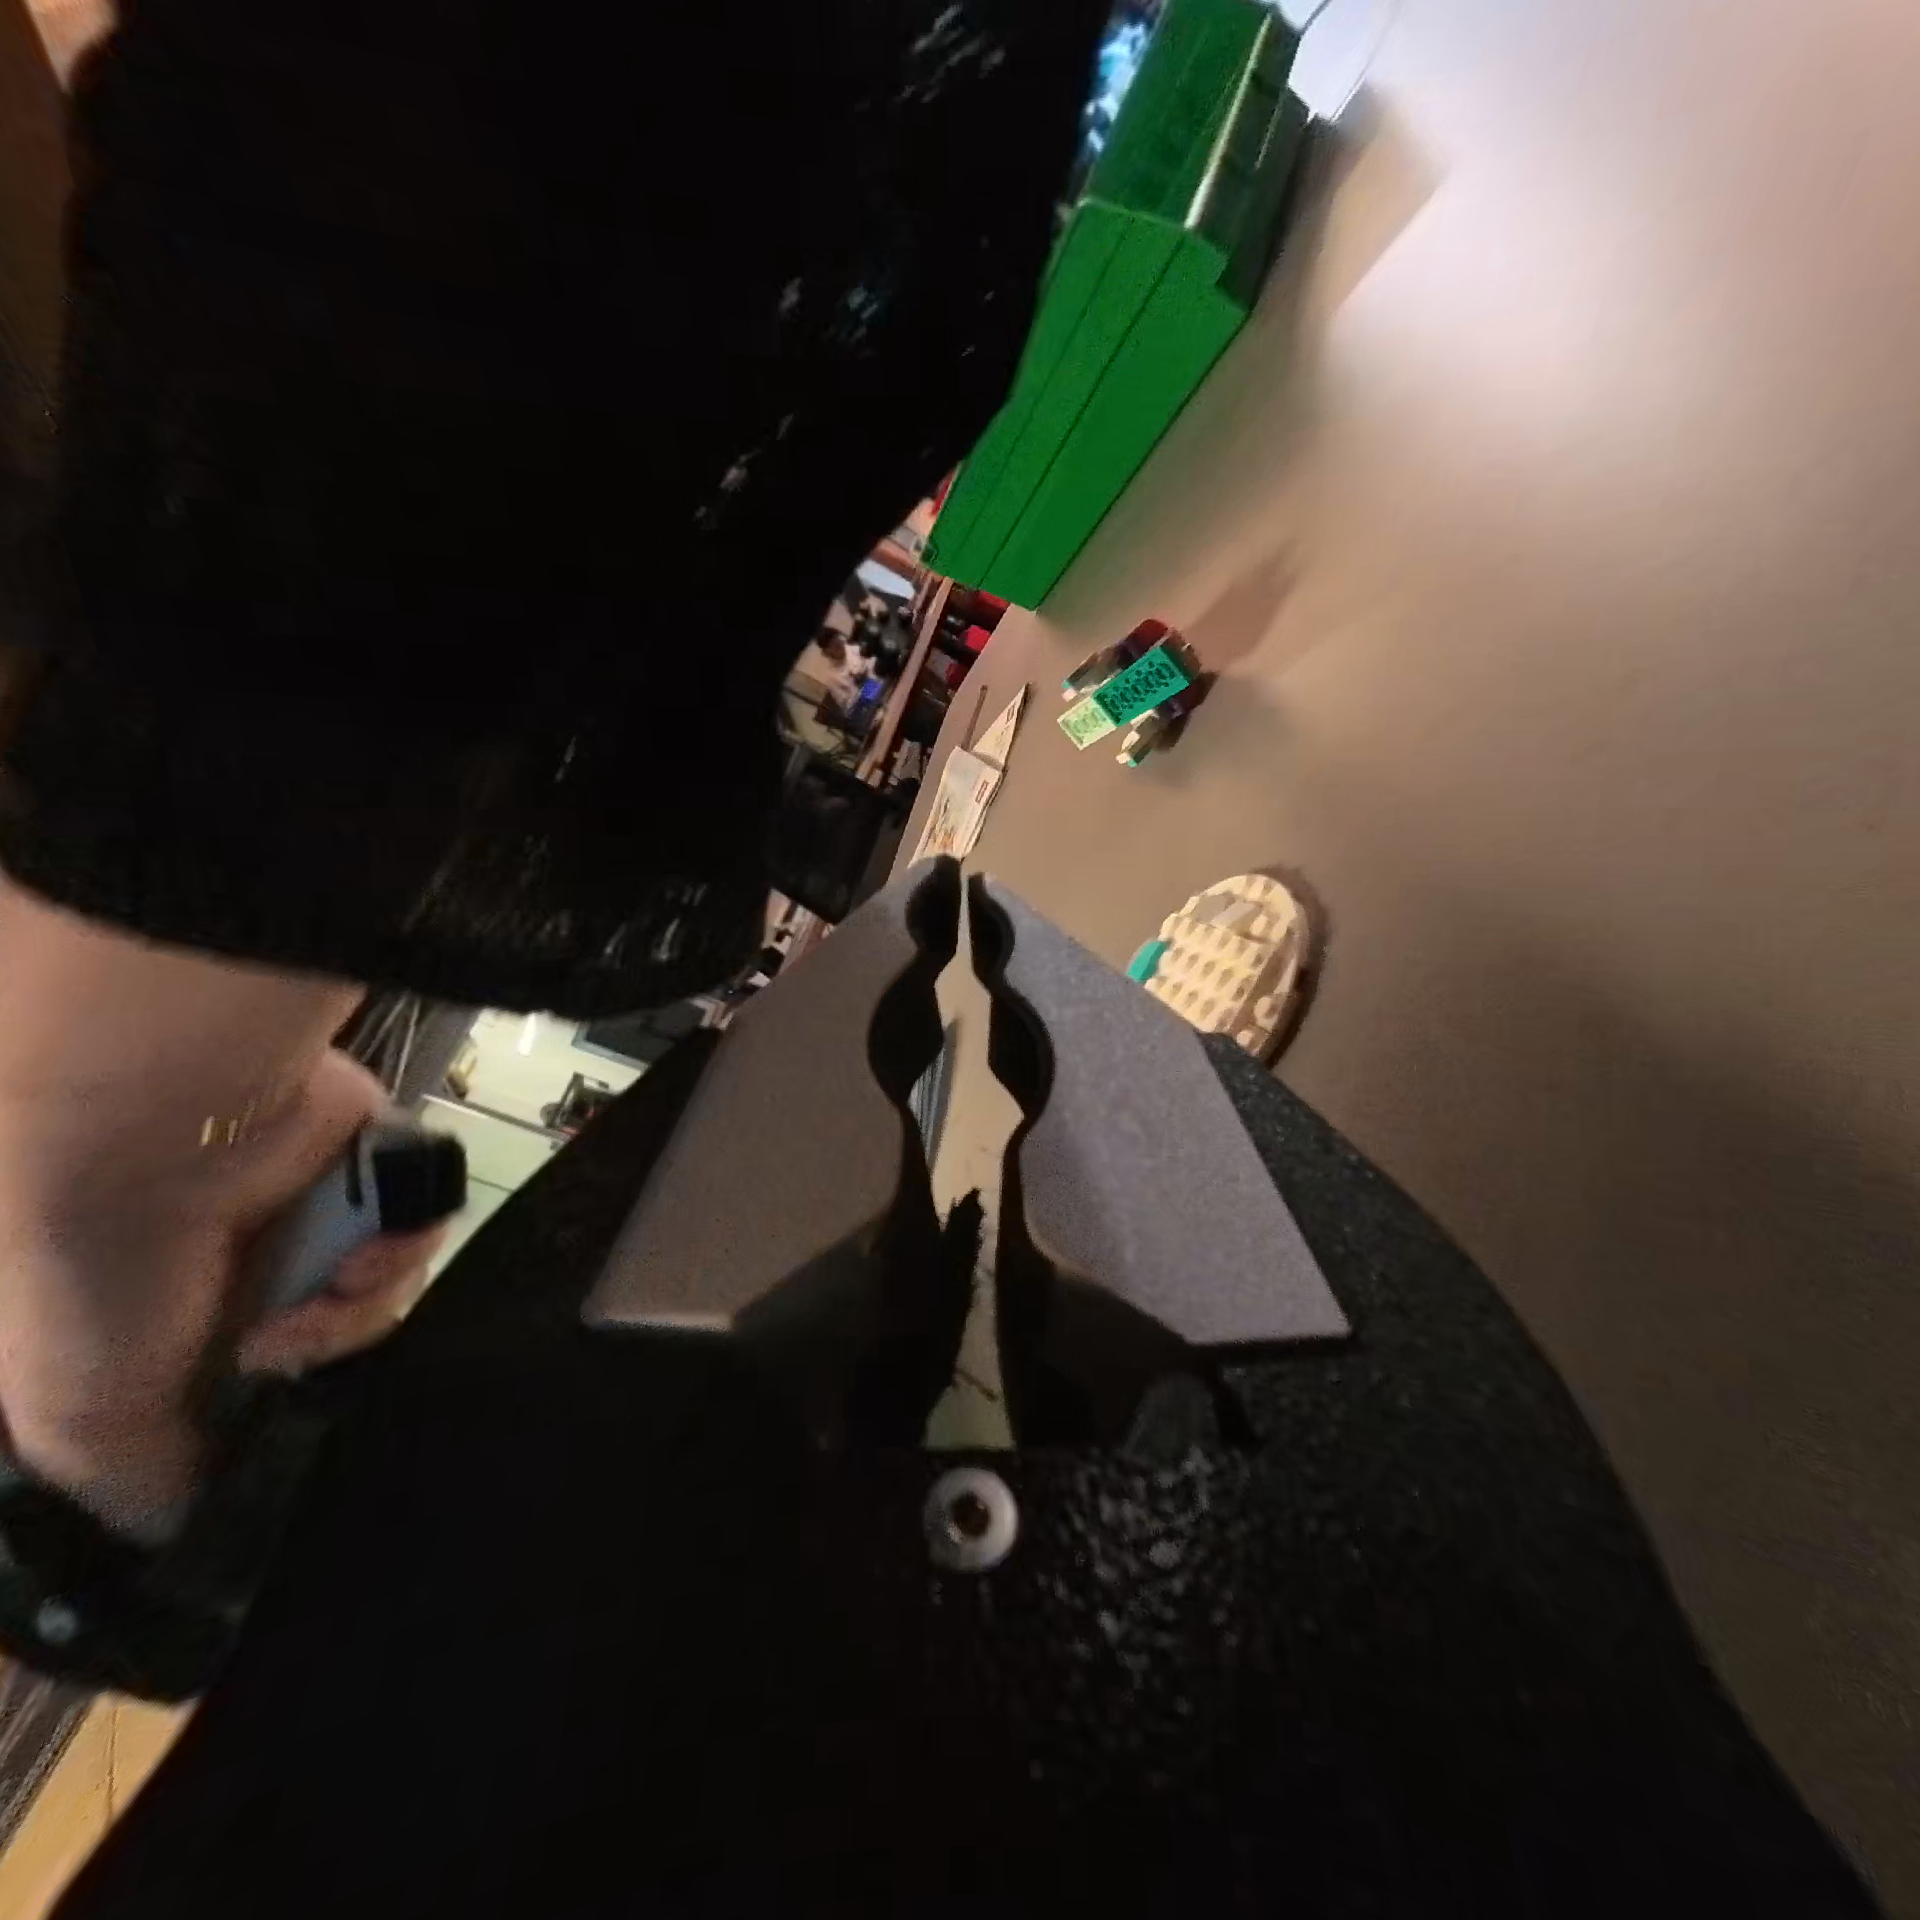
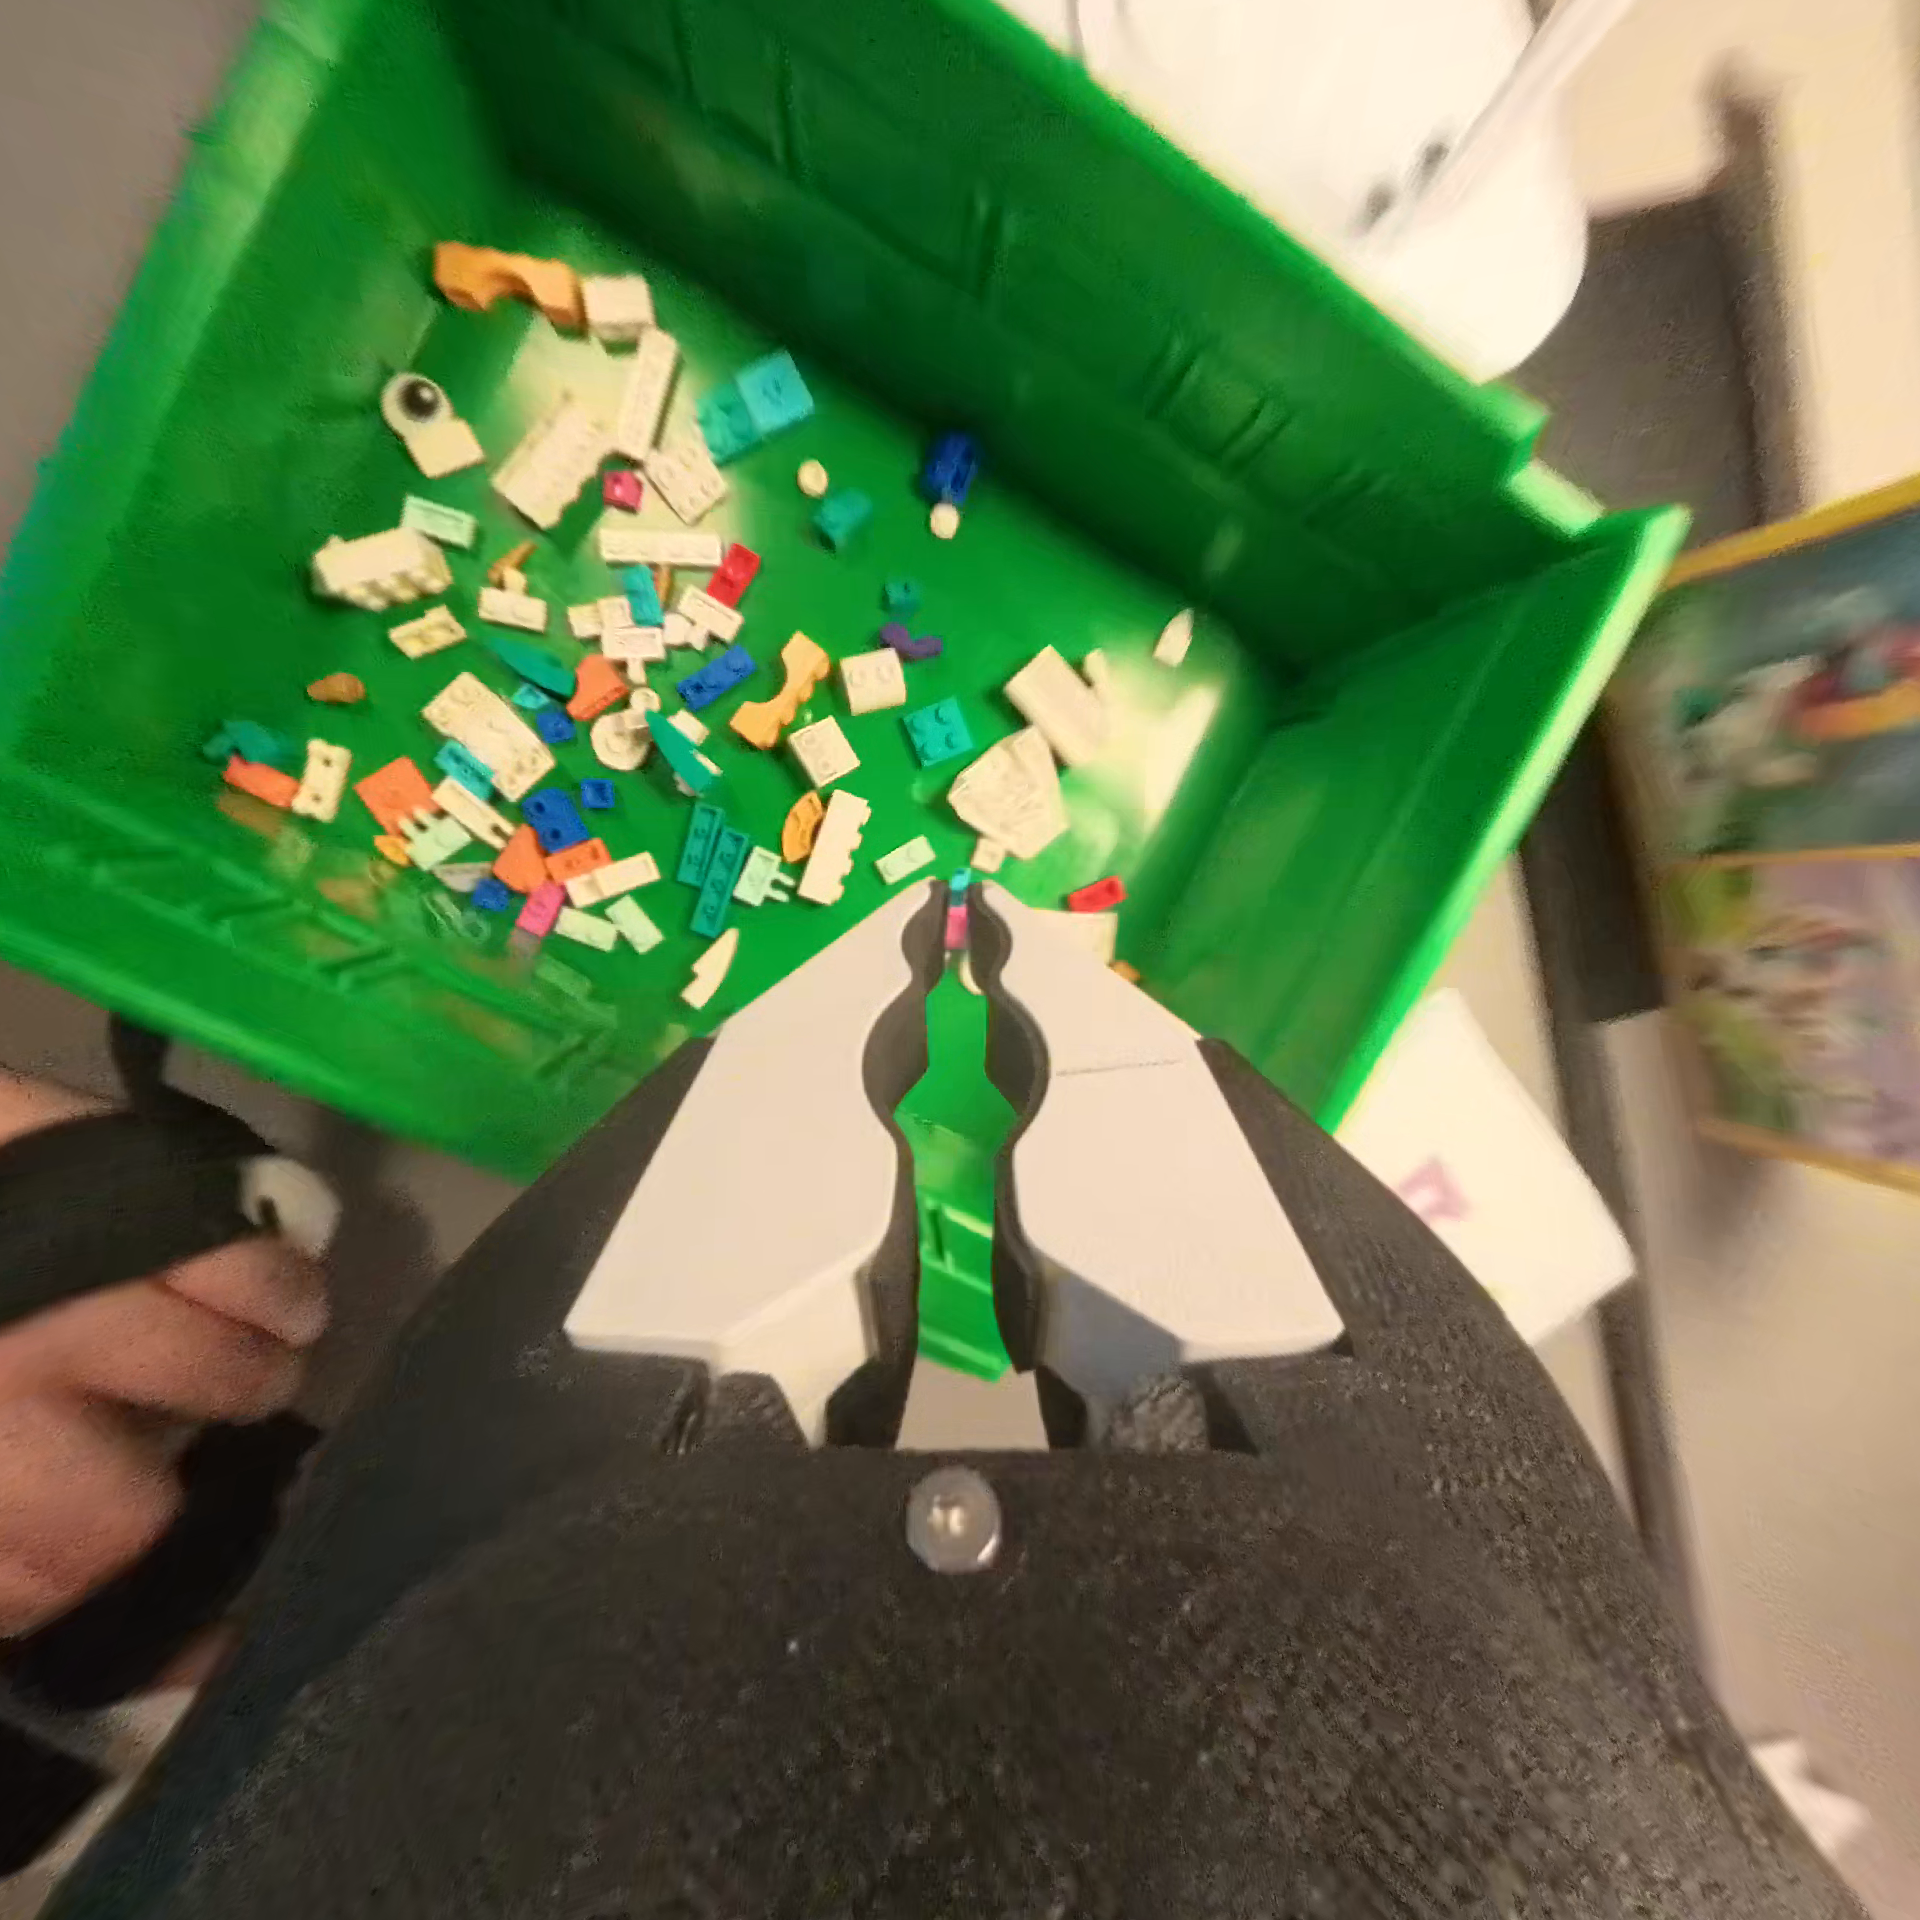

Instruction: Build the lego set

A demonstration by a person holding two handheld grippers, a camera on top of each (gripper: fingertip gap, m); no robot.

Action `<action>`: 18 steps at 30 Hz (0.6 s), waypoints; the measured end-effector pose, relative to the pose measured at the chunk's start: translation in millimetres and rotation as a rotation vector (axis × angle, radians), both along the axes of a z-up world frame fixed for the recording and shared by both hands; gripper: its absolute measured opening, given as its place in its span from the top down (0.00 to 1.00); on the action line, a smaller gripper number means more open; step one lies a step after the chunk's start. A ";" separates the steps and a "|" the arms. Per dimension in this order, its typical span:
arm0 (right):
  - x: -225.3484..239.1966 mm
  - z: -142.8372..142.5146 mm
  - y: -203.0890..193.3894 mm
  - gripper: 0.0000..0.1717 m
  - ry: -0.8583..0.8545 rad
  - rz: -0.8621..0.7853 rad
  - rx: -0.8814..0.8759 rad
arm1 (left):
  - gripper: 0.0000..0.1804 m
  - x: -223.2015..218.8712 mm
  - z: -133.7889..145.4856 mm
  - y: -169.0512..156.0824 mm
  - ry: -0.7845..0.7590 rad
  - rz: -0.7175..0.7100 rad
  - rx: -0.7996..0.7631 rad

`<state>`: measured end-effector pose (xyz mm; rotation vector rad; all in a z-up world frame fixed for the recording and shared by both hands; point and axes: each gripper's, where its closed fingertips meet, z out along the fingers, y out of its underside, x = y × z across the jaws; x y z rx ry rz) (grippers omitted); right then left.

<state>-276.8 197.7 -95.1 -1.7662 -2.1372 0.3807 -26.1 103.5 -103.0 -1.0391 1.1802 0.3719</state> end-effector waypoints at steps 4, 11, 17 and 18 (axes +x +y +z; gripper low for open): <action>-10.7 -45.1 11.5 0.99 -0.231 -0.140 -0.086 | 1.00 0.3 0.5 -2.1 0.002 -0.007 0.001; -44.9 -64.7 -8.7 0.99 -0.246 -0.164 -0.197 | 1.00 0.1 1.4 -2.7 -0.002 -0.012 0.000; -54.3 -77.2 -3.4 0.99 -0.259 -0.158 -0.102 | 1.00 3.0 -1.1 -3.9 0.031 -0.019 0.012; -55.5 -79.1 -3.8 0.99 -0.256 -0.166 -0.104 | 1.00 2.4 -0.3 -3.7 0.031 -0.016 0.015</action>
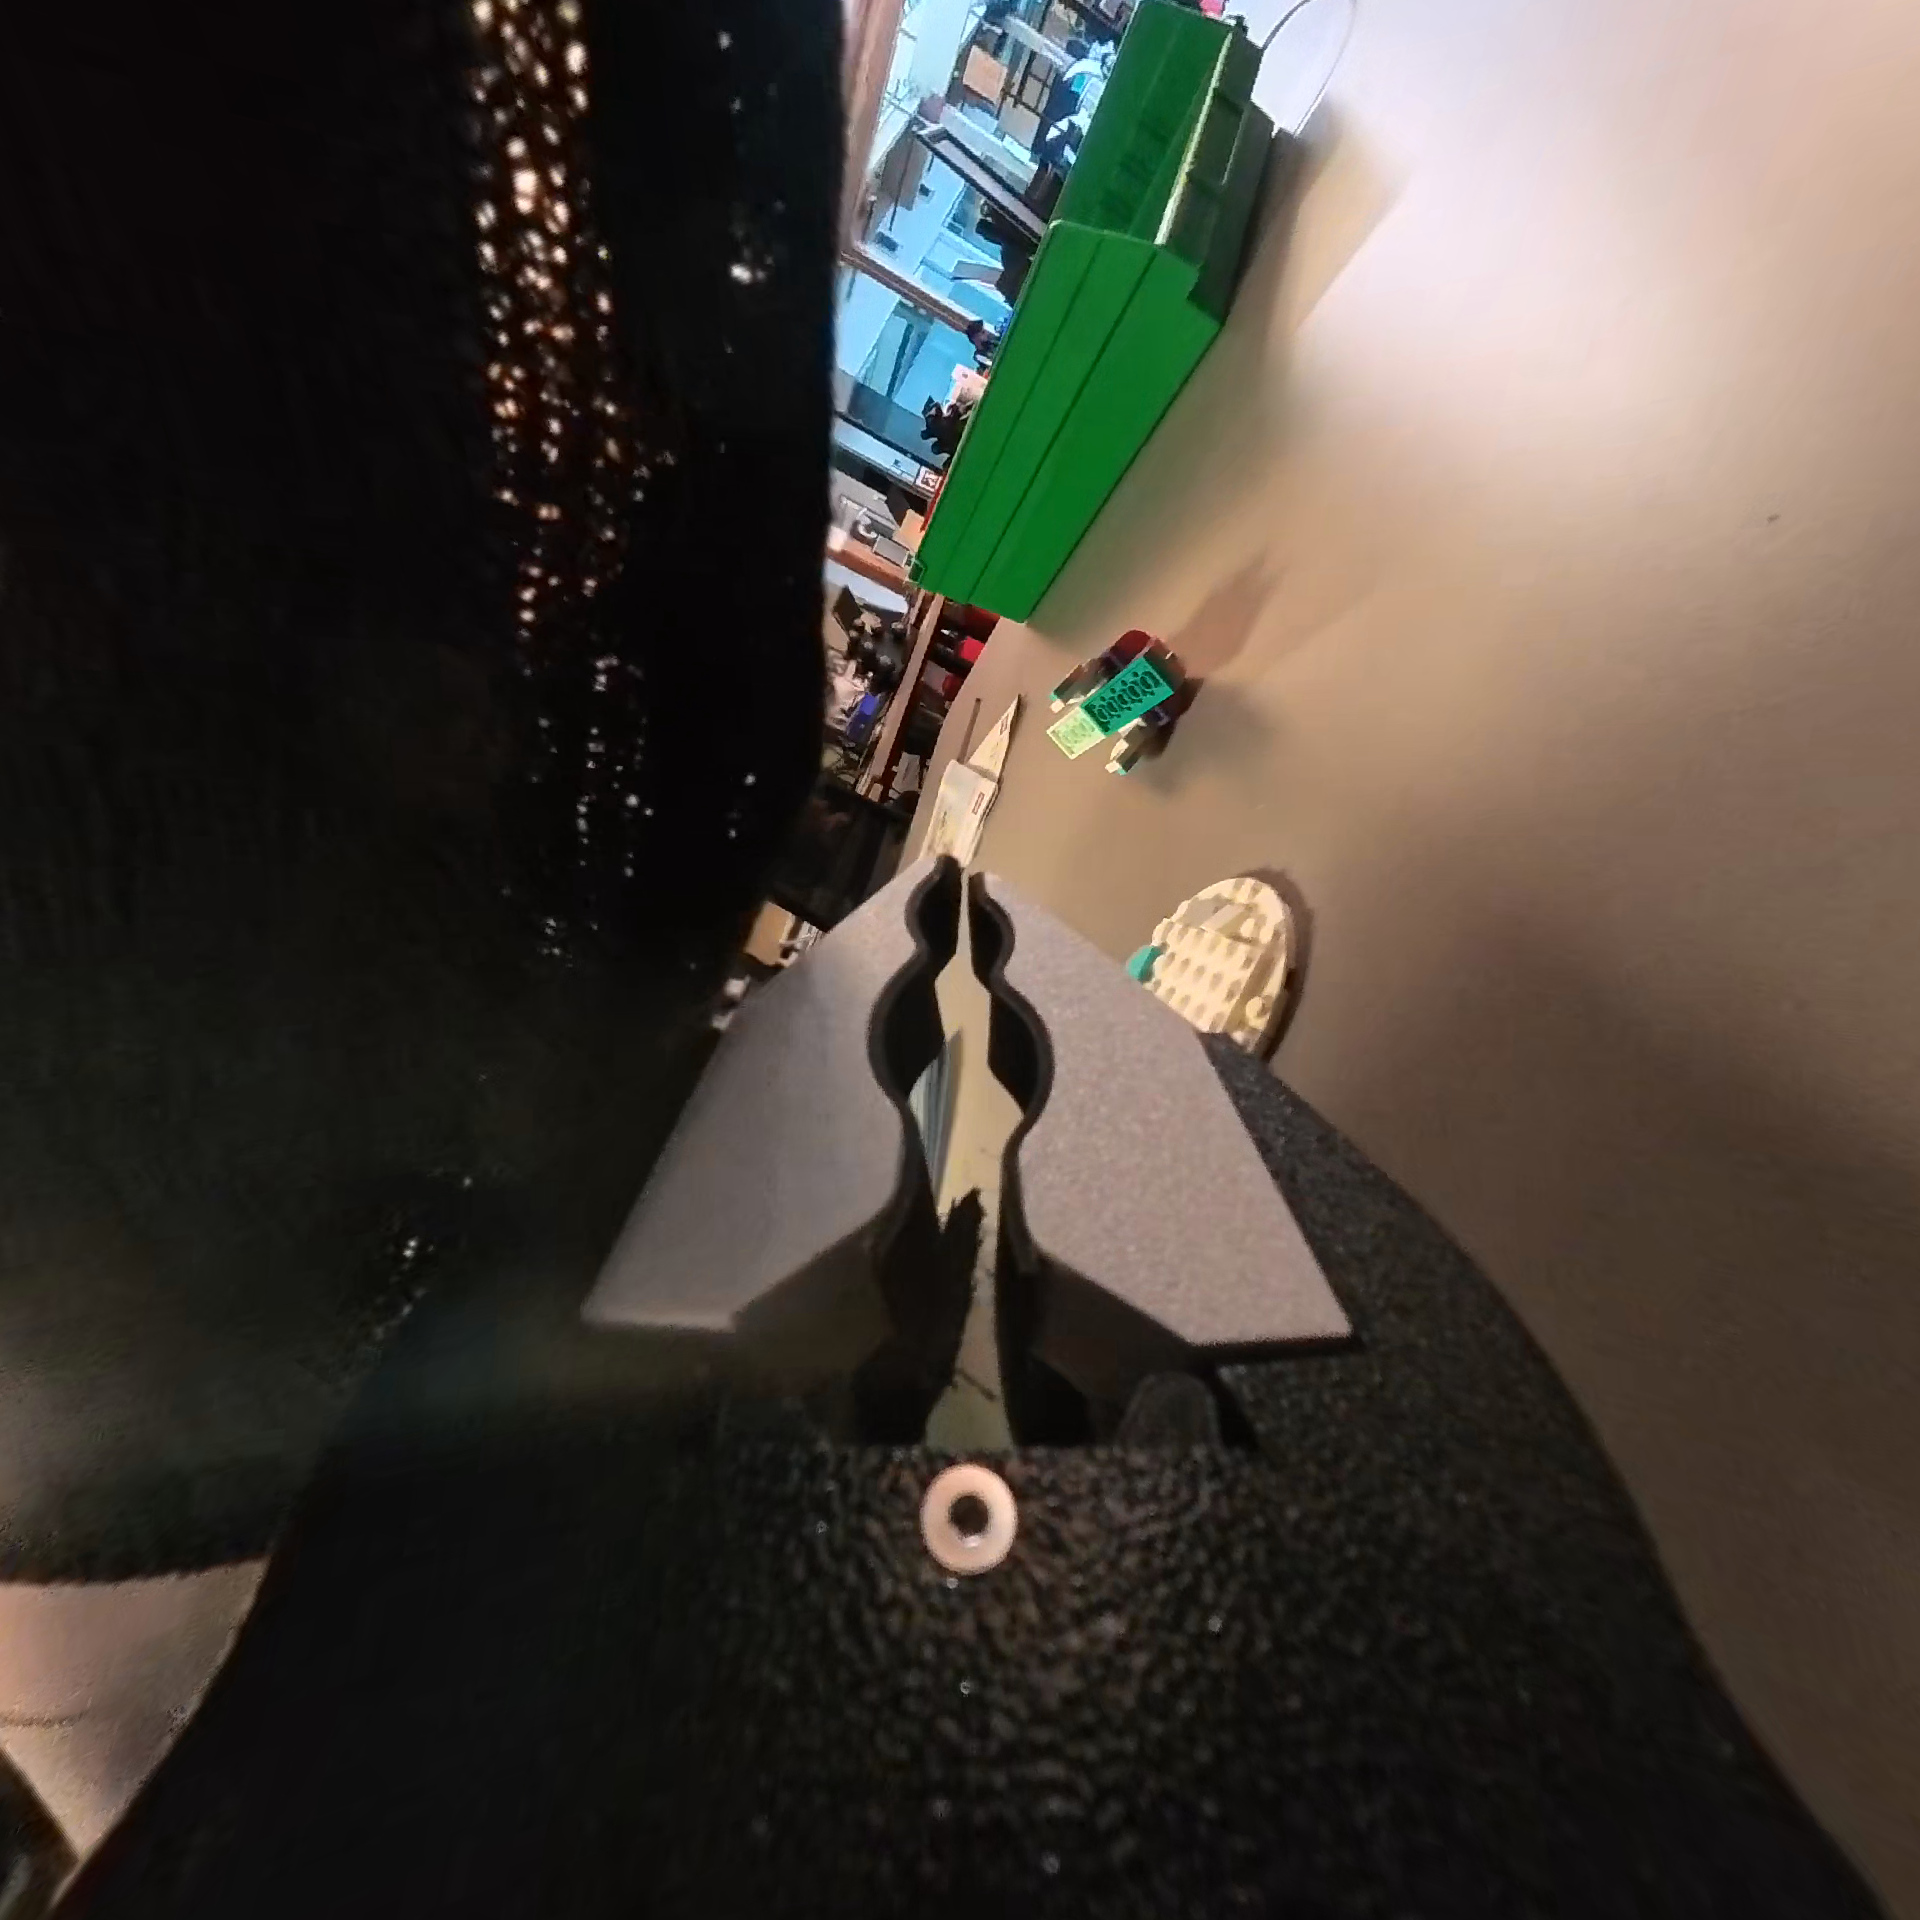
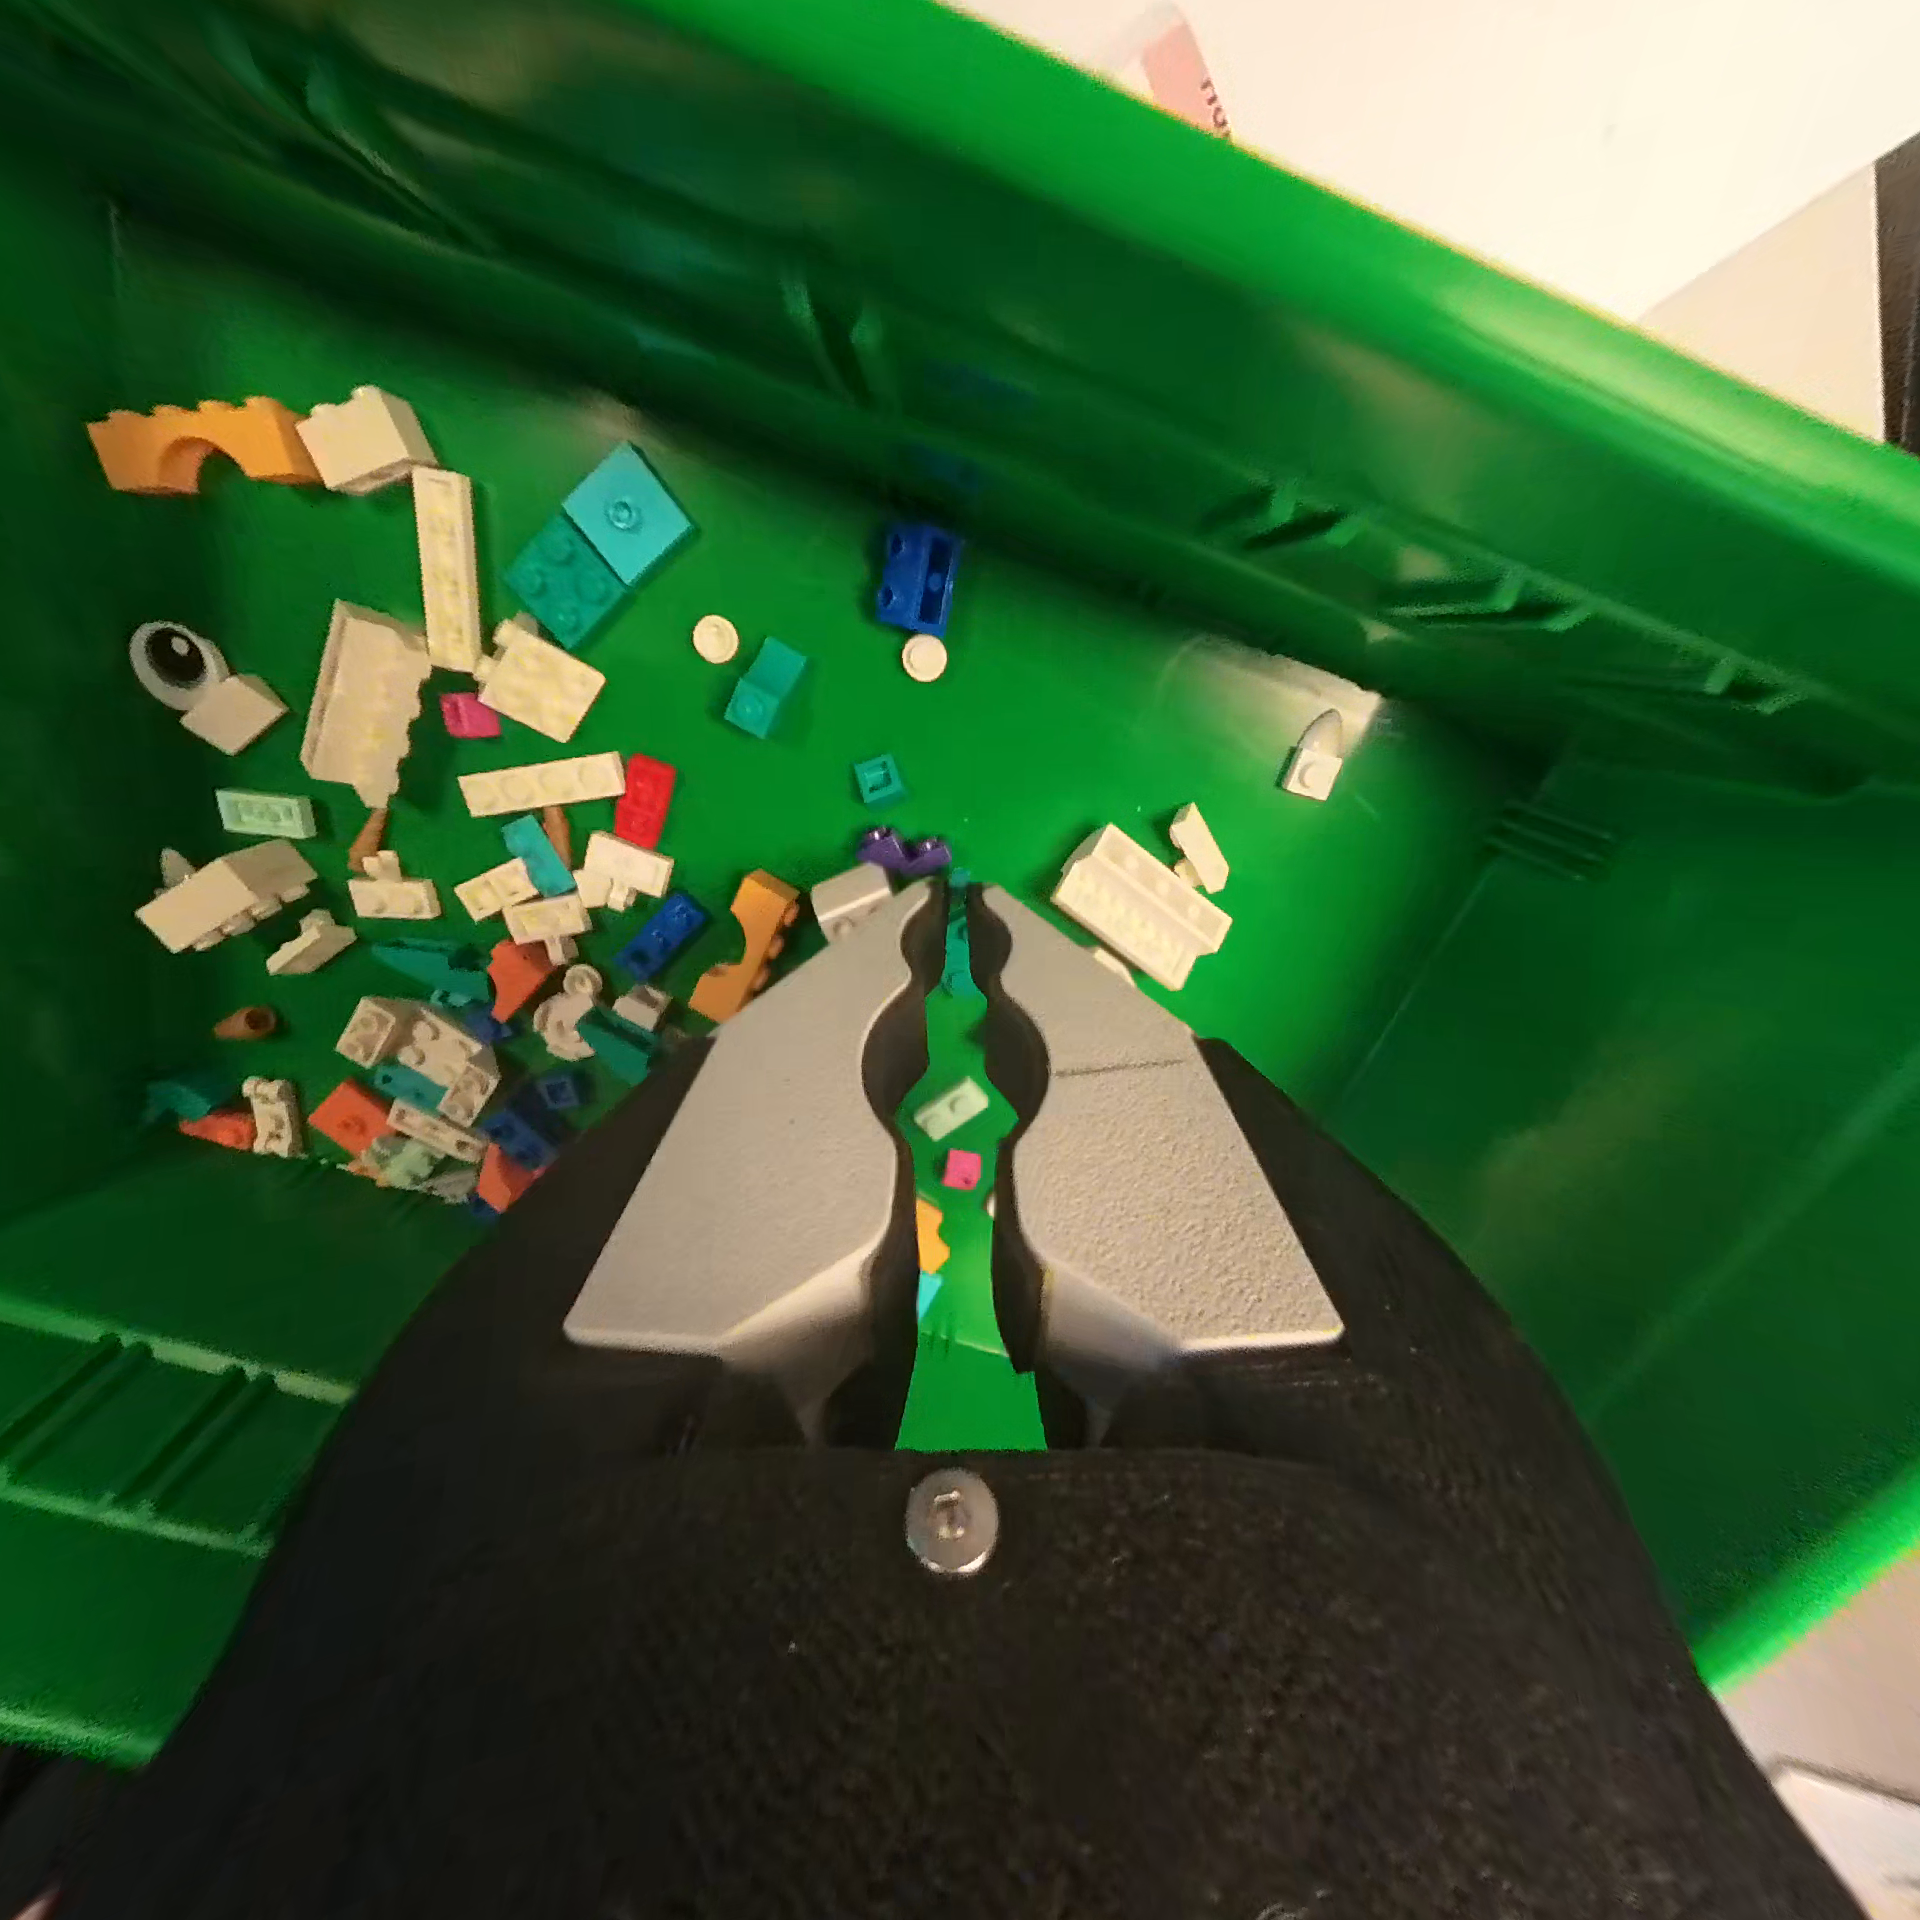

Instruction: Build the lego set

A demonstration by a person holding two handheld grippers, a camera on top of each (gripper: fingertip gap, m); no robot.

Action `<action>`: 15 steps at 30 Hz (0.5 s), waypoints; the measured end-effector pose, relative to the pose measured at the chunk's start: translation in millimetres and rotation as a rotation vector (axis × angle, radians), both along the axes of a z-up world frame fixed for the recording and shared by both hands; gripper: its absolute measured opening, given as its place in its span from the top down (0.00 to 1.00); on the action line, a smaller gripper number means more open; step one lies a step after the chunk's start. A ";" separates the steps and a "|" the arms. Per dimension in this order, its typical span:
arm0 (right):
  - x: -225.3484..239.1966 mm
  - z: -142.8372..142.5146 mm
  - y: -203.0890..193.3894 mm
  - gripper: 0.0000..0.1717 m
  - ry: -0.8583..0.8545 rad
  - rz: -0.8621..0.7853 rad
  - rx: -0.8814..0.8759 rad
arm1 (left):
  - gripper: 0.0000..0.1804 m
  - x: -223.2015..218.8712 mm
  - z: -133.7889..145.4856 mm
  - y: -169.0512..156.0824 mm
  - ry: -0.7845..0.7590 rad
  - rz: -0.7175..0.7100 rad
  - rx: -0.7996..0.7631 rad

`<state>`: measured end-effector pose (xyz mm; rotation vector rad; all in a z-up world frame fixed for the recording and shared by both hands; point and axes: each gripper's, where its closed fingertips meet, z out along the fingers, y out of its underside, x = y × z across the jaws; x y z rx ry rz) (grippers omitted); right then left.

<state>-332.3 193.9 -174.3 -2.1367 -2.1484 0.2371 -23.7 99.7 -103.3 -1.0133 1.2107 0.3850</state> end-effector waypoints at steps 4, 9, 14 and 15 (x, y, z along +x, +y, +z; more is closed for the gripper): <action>4.1 -7.5 5.6 0.99 -0.036 -0.020 0.032 | 1.00 -0.7 0.2 0.3 -0.019 0.003 -0.020; 2.9 -7.9 6.3 0.93 -0.016 -0.047 0.026 | 1.00 -2.2 1.5 1.1 -0.037 0.007 -0.033; -0.1 -3.4 4.7 0.86 0.018 -0.058 0.011 | 1.00 -4.2 1.5 2.3 -0.036 0.014 -0.031; -2.6 0.8 4.4 0.86 0.044 -0.059 0.009 | 1.00 -4.4 1.2 2.1 -0.030 0.015 -0.029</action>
